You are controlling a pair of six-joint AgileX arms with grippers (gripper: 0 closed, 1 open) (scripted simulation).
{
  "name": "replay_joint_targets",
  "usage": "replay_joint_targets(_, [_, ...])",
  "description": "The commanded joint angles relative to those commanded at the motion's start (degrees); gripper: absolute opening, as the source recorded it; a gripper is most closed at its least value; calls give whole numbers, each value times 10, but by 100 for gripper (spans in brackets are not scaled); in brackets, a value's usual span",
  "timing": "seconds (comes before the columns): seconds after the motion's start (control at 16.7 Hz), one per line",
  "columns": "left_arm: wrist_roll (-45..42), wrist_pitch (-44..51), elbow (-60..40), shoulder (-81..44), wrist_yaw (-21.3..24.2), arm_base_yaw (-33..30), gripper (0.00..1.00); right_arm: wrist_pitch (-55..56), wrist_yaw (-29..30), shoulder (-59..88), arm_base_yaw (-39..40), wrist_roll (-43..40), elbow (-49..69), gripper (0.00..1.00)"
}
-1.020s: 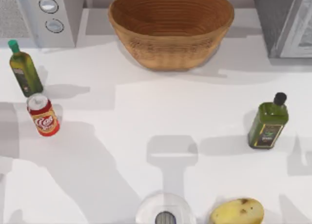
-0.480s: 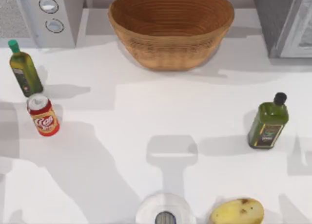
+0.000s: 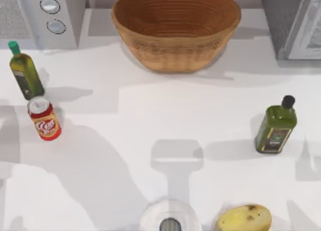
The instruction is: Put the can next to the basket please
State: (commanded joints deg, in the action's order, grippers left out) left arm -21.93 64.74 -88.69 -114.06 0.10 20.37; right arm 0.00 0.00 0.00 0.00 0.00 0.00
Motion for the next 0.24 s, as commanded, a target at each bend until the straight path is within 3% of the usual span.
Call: replay_joint_targets(0.24, [1, 41, -33, 10, 0, -1, 100, 0, 0, 0, 0, 0, 0, 100])
